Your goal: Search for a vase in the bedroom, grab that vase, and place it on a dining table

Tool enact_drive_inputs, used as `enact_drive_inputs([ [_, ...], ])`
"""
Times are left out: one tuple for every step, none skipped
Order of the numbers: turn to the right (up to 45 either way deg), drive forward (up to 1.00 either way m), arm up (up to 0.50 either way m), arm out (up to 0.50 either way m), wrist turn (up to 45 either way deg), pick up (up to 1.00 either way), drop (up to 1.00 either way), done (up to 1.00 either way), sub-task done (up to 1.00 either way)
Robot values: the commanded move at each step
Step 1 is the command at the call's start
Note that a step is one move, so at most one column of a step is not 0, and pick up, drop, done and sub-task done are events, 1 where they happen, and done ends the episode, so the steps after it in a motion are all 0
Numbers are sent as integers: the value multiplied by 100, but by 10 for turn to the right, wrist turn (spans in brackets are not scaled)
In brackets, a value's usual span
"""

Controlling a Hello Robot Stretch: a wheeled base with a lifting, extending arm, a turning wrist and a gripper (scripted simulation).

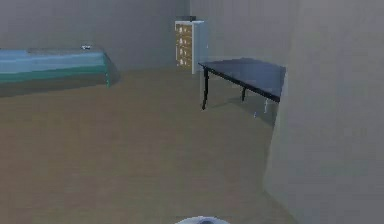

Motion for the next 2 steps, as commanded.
enact_drive_inputs([
  [0, 100, 0, 0, 0, 0, 0, 0, 0],
  [0, 100, 0, 0, 0, 0, 0, 0, 0],
])
